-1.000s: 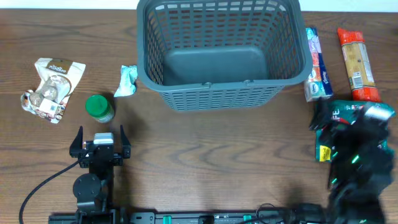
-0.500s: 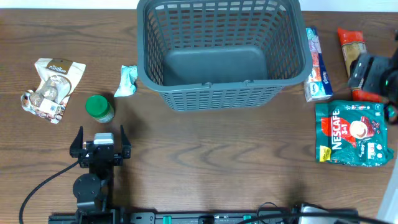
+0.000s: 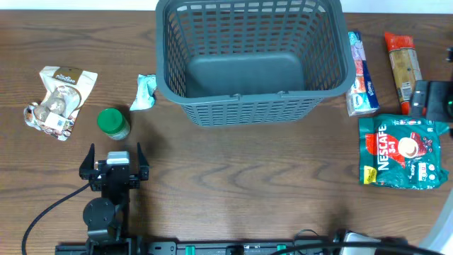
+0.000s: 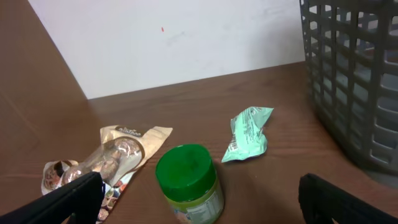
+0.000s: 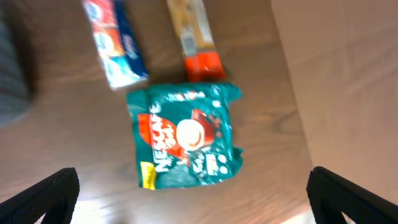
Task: Pack container
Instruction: 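Reach the right gripper to the green Nescafe bag and grasp it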
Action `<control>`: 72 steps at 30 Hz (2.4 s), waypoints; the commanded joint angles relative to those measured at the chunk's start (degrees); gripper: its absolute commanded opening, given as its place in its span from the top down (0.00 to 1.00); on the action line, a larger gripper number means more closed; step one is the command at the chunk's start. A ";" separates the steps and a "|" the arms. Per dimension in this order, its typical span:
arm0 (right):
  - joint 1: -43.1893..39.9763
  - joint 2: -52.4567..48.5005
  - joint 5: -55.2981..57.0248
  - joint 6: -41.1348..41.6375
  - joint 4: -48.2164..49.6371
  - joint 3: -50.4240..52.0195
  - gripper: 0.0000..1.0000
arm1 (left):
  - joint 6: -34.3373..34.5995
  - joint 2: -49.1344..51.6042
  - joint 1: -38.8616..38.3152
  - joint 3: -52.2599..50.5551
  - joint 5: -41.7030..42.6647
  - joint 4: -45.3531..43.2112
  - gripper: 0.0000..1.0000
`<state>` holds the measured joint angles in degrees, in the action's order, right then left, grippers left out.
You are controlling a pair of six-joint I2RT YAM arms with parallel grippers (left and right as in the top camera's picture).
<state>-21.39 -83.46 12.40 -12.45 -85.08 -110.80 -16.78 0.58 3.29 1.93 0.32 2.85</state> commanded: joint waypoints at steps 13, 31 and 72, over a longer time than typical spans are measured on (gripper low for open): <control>-17.53 -17.03 -17.57 -7.58 3.43 -0.72 0.01 | -0.76 -0.35 0.17 -1.68 0.15 1.11 0.01; -27.47 -28.02 -27.65 -8.28 6.82 5.79 0.01 | -0.76 -0.35 0.17 -1.68 0.15 1.11 0.01; -26.86 -28.11 -33.22 -0.46 38.95 46.38 0.99 | -0.76 -0.35 0.17 -1.68 0.15 1.11 0.01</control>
<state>-48.64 -107.55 -22.96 -14.76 -45.21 -67.55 -16.80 0.58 3.29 1.93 0.32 2.85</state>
